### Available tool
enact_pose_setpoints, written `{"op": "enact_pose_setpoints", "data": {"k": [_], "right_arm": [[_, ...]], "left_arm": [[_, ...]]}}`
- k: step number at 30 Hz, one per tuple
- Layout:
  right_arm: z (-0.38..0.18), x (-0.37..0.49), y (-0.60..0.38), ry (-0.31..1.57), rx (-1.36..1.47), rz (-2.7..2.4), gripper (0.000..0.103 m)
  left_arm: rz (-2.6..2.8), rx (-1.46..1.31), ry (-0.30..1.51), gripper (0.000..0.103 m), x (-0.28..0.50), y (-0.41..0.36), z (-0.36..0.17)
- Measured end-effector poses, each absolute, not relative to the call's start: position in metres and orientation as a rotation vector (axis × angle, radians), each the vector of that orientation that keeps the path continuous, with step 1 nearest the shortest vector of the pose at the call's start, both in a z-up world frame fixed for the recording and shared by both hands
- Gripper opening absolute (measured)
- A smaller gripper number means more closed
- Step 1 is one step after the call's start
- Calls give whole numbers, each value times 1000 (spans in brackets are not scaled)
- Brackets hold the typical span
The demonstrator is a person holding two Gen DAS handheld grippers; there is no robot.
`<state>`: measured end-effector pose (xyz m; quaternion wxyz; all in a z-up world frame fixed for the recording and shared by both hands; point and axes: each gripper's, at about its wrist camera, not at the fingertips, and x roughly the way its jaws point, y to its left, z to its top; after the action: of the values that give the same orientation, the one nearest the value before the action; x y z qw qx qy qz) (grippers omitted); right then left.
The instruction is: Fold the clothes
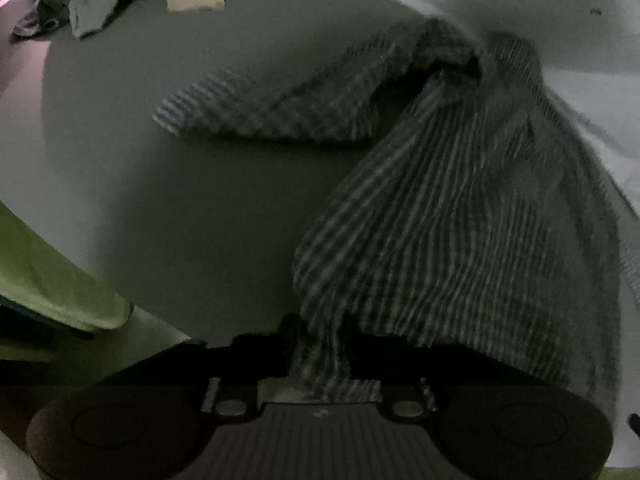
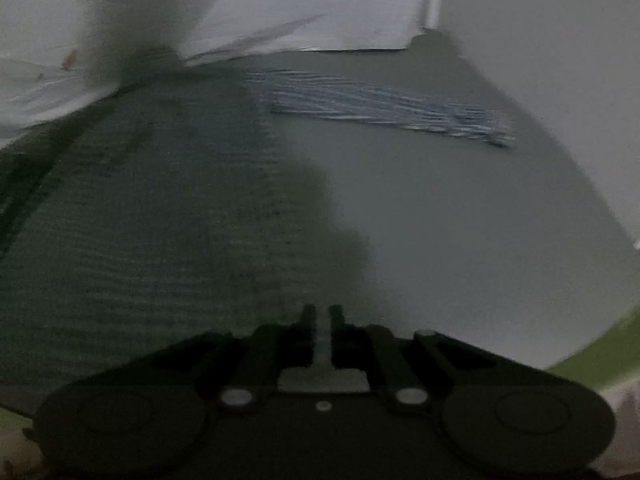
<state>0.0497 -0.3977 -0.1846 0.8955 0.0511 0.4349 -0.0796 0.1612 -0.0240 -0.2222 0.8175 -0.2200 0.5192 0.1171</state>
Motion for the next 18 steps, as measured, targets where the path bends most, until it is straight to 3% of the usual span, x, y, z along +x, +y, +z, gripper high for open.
{"op": "enact_pose_setpoints", "data": {"k": [5,7,10,18], "right_arm": [[-184,72,-348,877,114,-58,43],[-187,82,-327,884,95,-13,50],[-193,97,-300,909,62,7,52],[-212,128,-222,972,33,-29,56]], "left_arm": [[285,-314,1031,50,173,-8,-208],[270,-199,1016,59,185,-5,-207],[216,-18,1004,74,206,-3,-211],[-26,236,980,76,248,23,-241]]}}
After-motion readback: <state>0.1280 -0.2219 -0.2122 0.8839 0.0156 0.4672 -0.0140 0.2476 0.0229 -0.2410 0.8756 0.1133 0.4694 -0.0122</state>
